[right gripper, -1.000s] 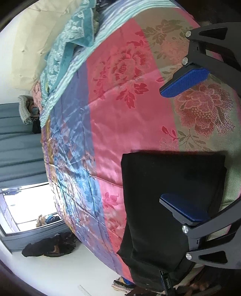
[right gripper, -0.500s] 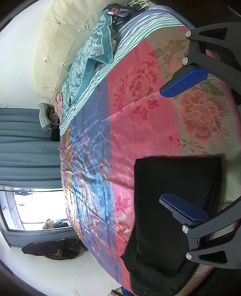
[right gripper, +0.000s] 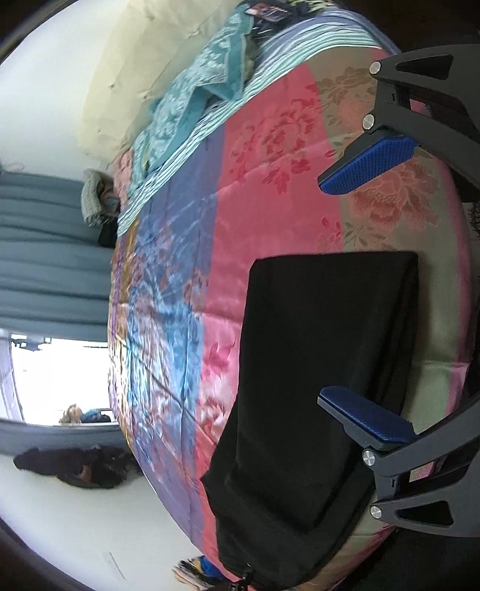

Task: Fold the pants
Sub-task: 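Grasp the waistband end of the trousers with the left gripper and lift, then fold the waistband end over onto the leg end and open the left gripper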

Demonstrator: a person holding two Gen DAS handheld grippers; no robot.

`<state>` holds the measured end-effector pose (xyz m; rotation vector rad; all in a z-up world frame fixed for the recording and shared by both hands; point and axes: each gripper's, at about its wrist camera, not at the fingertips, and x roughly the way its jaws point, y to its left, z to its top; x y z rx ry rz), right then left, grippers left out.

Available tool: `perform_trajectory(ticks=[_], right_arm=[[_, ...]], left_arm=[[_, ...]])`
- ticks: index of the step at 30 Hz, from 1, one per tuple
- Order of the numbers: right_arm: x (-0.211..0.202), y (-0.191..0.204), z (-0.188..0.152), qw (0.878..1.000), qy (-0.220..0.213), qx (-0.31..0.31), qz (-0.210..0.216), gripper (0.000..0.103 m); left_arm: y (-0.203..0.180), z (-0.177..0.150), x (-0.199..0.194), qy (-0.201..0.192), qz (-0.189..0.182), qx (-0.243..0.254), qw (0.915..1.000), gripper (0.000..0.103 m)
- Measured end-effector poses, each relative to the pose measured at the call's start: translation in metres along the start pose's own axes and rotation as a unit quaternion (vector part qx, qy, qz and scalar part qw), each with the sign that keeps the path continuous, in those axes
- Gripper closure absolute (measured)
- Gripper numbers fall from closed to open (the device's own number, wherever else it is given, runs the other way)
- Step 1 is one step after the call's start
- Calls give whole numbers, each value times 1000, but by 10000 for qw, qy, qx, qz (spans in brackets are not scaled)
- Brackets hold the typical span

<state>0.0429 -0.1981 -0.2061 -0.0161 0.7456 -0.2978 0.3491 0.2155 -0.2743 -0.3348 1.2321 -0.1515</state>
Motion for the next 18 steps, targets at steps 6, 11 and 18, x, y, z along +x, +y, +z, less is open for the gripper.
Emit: perform_trajectory(ticks=[6, 11, 18], right_arm=[[3, -1, 2, 9998, -59, 59, 156, 0], [1, -21, 2, 9988, -131, 442, 188, 0], [10, -43, 4, 9945, -41, 1008, 274, 0]], left_arm=[[-16, -6, -44, -308, 213, -305, 9988, 91], [-61, -8, -99, -634, -387, -213, 9970, 93], [-214, -45, -123, -723, -1192, 940, 9858, 93]])
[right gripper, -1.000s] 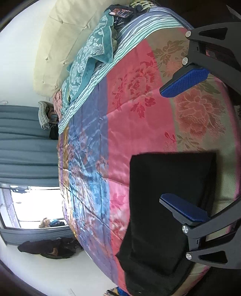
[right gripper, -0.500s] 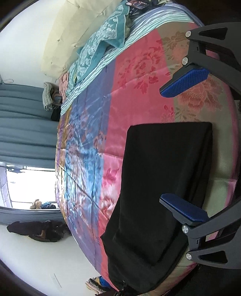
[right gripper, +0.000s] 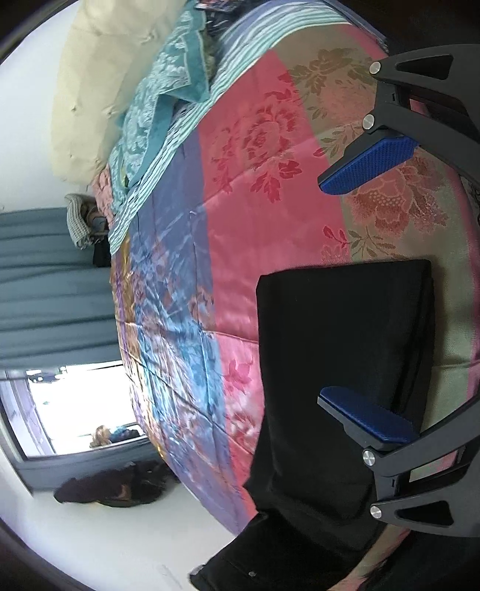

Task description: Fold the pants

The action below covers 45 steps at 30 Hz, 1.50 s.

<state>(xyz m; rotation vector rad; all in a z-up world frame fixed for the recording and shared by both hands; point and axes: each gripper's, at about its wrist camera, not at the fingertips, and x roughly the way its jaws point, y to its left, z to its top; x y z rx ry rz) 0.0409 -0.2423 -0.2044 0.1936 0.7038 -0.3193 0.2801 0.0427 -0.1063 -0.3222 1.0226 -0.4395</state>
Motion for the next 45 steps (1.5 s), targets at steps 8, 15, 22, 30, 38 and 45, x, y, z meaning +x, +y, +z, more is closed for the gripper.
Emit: perform_trajectory(ticks=[8, 15, 22, 30, 38, 45], right_arm=[[-4, -13, 3, 9983, -22, 389, 439, 0], [-10, -41, 0, 9909, -97, 1032, 863, 0], [1, -35, 11, 9438, 141, 1840, 2742, 0], [94, 56, 35, 8678, 2167, 1414, 4242, 17], [138, 109, 20, 8584, 3036, 913, 4033, 22], [118, 151, 15, 8936, 2916, -639, 3352, 18]], left_arm=[[-116, -71, 140, 722, 473, 1162, 9895, 90], [-137, -107, 152, 1329, -122, 1640, 9774, 51], [-23, -66, 59, -381, 746, 489, 9953, 58], [38, -106, 62, -341, 1493, 177, 9880, 76], [12, -114, 86, -322, 1516, 1019, 9827, 97], [10, -118, 91, -350, 1517, 1179, 9807, 98]])
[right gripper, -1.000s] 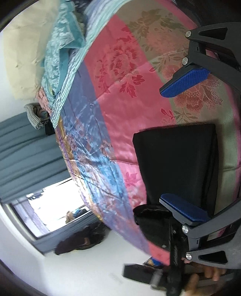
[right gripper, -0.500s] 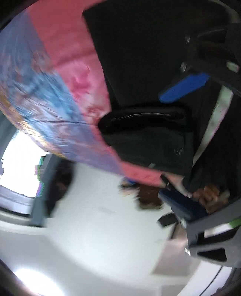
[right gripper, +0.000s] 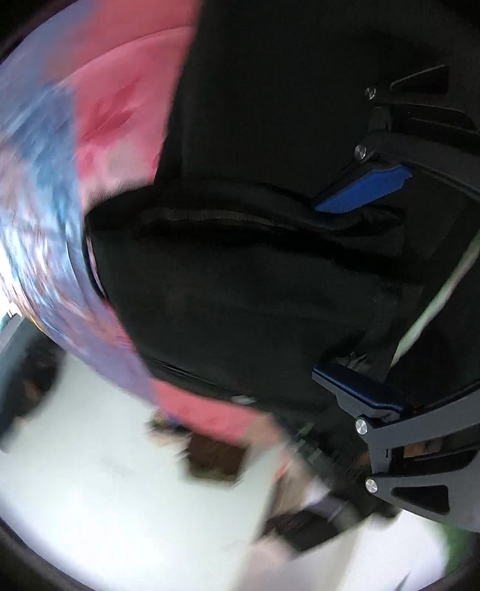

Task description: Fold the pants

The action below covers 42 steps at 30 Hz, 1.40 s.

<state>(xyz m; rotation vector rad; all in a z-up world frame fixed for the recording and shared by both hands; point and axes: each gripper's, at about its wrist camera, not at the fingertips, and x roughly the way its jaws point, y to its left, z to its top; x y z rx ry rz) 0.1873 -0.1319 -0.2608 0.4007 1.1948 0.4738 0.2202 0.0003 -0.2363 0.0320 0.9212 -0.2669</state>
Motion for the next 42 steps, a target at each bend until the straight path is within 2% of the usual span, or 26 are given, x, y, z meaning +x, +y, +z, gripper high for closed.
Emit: perform_trajectory(ticks=[2, 4, 5, 7, 8, 10, 11, 12, 16, 19, 23, 24, 25, 27, 30, 33, 35, 39, 42], right_arm=[[4, 15, -4, 9987, 47, -368, -360, 19], [0, 9, -5, 9995, -74, -130, -279, 38], [-5, -3, -5, 9995, -169, 197, -196, 56], [-15, -21, -9, 9972, -307, 650, 215, 61], [-20, -20, -12, 9976, -355, 568, 186, 61], [-28, -18, -16, 9980, -400, 447, 195, 52], [-33, -21, -20, 9975, -409, 545, 192, 31], [-39, -26, -23, 9970, -432, 621, 160, 17], [-54, -42, -31, 9959, -619, 643, 125, 16], [-49, -54, -24, 9947, -619, 777, 274, 16], [-27, -43, -6, 9949, -653, 705, 297, 16], [-24, -39, -4, 9949, -640, 668, 396, 34], [-21, -34, 0, 9946, -523, 599, 669, 49], [-14, -13, 4, 9992, -297, 215, 188, 62], [-26, -6, 6, 9983, -446, 297, 227, 80], [-59, 4, 12, 9926, -862, 407, 754, 82], [-81, 15, 18, 9900, -1039, 278, 917, 83], [-119, 24, 24, 9854, -1285, 88, 1115, 83], [-145, 14, 21, 9828, -1405, 142, 1192, 83]], left_arm=[[2, -1, 1, 3, -22, -31, 10000, 97], [6, -1, 0, 2, -85, -141, 9999, 97], [9, -1, -1, 5, -115, -217, 9997, 94], [16, -1, -1, 19, -216, -392, 9990, 91], [18, -1, 0, 32, -233, -437, 9988, 88], [21, -2, 0, 49, -254, -527, 9983, 86], [23, -2, 0, 53, -278, -572, 9980, 86], [24, -2, 1, 67, -305, -626, 9976, 85], [25, -2, 3, 71, -307, -693, 9971, 84], [24, -2, 4, 60, -275, -683, 9973, 84], [23, -3, 5, 37, -269, -653, 9975, 84], [24, -4, 5, 32, -278, -648, 9975, 83], [24, -4, 5, 27, -261, -648, 9976, 83], [26, -5, 5, 39, -243, -665, 9975, 83], [31, -2, 2, 87, -304, -799, 9963, 84], [42, 3, -12, 20, -585, -1085, 9924, 84], [47, 8, -24, -150, -635, -1188, 9908, 82], [52, 9, -40, -346, -690, -1318, 9883, 78], [51, 5, -46, -387, -744, -1308, 9879, 75]])
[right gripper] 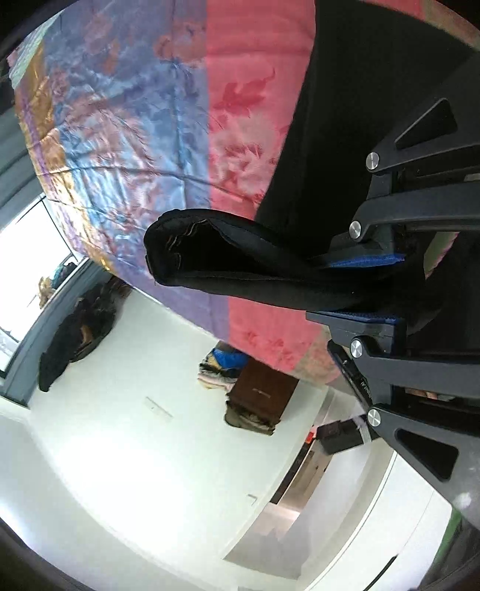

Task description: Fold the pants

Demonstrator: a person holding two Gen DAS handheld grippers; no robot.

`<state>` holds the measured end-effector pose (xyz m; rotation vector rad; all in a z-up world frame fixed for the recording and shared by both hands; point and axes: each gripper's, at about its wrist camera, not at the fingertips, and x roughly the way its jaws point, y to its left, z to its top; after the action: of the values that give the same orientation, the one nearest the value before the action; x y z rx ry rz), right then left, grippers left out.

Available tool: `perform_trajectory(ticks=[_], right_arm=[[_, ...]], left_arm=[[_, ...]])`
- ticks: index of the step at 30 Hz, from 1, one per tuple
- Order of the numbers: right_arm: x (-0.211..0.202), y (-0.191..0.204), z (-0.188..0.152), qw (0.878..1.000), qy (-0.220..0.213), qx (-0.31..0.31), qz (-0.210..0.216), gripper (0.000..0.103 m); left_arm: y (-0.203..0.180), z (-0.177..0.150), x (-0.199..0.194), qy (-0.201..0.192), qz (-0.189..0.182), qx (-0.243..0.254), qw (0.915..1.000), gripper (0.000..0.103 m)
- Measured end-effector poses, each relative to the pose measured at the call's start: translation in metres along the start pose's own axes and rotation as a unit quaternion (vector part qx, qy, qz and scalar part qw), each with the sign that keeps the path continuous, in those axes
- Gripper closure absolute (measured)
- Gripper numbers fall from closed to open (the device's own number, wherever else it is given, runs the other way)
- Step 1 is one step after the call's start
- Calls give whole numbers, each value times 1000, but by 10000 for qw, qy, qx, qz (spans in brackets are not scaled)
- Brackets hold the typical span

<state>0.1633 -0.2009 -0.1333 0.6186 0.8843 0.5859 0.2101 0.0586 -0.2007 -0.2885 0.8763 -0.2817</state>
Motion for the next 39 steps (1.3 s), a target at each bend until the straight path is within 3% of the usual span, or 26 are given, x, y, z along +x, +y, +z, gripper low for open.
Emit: perform_trajectory(ticks=[4, 9, 11, 16, 18, 20, 23, 27, 30, 33, 35, 36, 37, 39], right_arm=[[-41, -12, -6, 9993, -301, 199, -21, 83], [-96, -57, -25, 9950, -597, 658, -446, 83], [-110, -84, -42, 9918, -671, 949, -540, 88], [-104, -159, -92, 9785, -478, 1678, -1096, 93], [-93, -172, -105, 9749, -346, 1673, -1429, 88], [-96, -163, -103, 9704, -427, 1560, -1796, 71], [-109, -120, -86, 9668, -631, 822, -2335, 69], [-96, -50, -72, 9662, -594, -534, -2452, 69], [-59, -31, -80, 9596, -142, -1172, -2553, 69], [-15, -77, -110, 9450, 823, -944, -3021, 70], [-21, -83, -113, 9526, 617, -836, -2858, 70], [-25, -78, -105, 9535, 642, -712, -2857, 71], [-28, -75, -97, 9537, 652, -618, -2870, 71], [-43, -58, -71, 9594, 301, -658, -2725, 70]], left_arm=[[-2, -4, 2, 88, -1, 61, 9999, 75], [-10, -6, 8, 186, -59, 131, 9997, 75], [-16, -7, 9, 196, -79, 236, 9995, 75], [-38, -16, 21, 395, -50, 633, 9972, 72], [-47, -20, 27, 510, 24, 826, 9953, 72], [-56, -22, 25, 524, 52, 984, 9937, 72], [-69, -21, 16, 379, 33, 1169, 9924, 71], [-103, -26, 17, 218, -35, 1745, 9844, 65], [-132, -46, 41, 497, -24, 2380, 9700, 63], [-143, -74, 75, 1016, 328, 2967, 9490, 59], [-153, -83, 69, 809, 498, 3460, 9334, 58], [-156, -80, 64, 848, 451, 3516, 9312, 54], [-157, -68, 55, 864, 239, 3382, 9368, 49], [-158, -43, 45, 660, -74, 3056, 9498, 26]])
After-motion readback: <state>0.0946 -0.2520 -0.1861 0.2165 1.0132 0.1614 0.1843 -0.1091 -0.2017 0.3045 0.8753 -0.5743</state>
